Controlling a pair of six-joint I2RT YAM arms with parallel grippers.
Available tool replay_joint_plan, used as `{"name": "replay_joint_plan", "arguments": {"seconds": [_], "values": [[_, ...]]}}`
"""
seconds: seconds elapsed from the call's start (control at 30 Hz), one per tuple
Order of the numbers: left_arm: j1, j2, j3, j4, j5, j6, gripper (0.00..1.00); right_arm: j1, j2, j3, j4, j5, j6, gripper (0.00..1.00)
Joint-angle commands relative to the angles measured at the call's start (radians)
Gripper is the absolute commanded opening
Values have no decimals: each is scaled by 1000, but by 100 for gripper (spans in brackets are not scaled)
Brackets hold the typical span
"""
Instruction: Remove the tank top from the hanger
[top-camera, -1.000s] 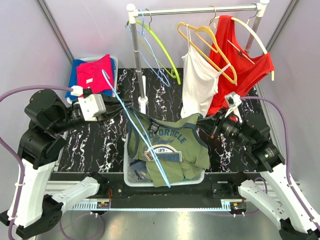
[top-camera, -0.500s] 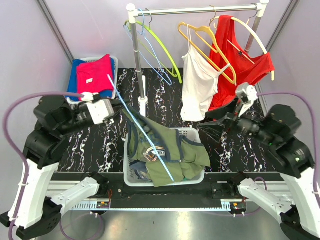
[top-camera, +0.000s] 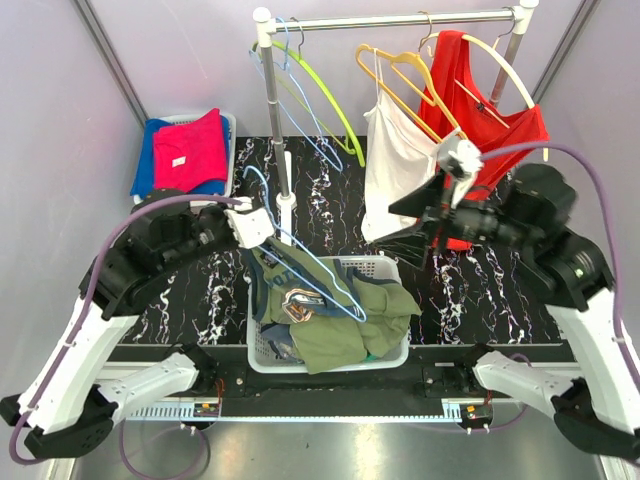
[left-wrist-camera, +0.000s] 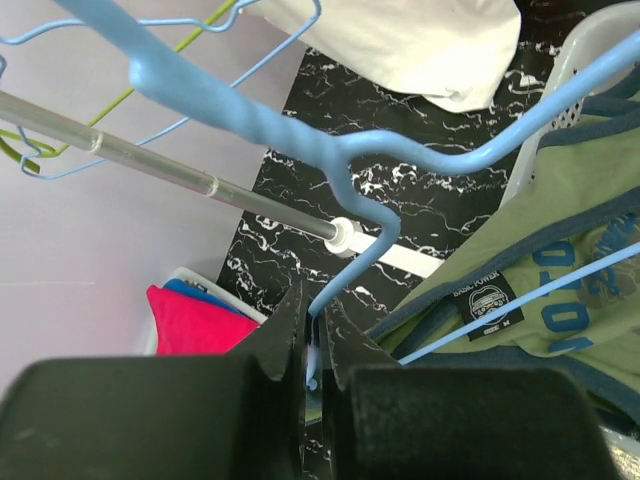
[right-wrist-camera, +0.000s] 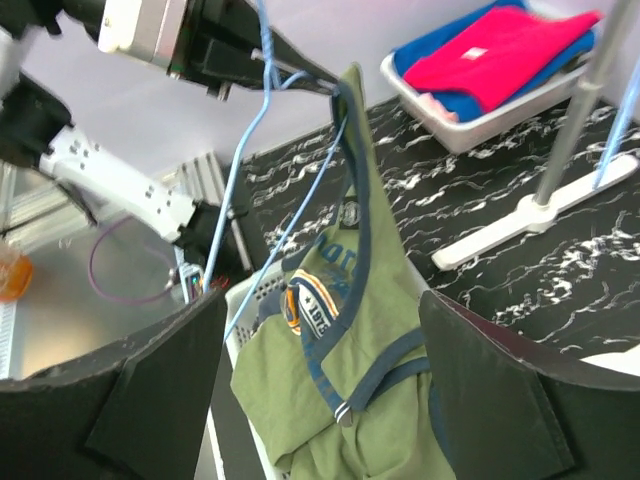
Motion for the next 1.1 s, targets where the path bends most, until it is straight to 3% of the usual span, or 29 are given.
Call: {"name": "replay_joint_plan", "arguments": {"seconds": [0.0,0.17,0.37,0.8,0.93,0.97,1.03,1.07], "values": [[-34,34,77,18,-139,17,0,148,60,77,-101,112,-114,87],[-41,69,108,22,-180,12,0,323,130,110,-160,312,-174,93],[-43,76,119,33,-191,14,0,348,159,127,-163,325,-182,98],[-43,82,148,34,-168,-5,0,477,272,122,-143,373,-183,98],[-43,77,150,33,-165,-9,0,480,269,131,-140,434,-185,66],[-43,77,150,31,-164,-12,0,481,265,130,-132,450,-185,45],[-43,73,153,33,-157,-18,0,480,245,117,-120,498,-182,19],[-43,72,153,31,-156,-18,0,480,236,113,-105,515,-180,0]]}}
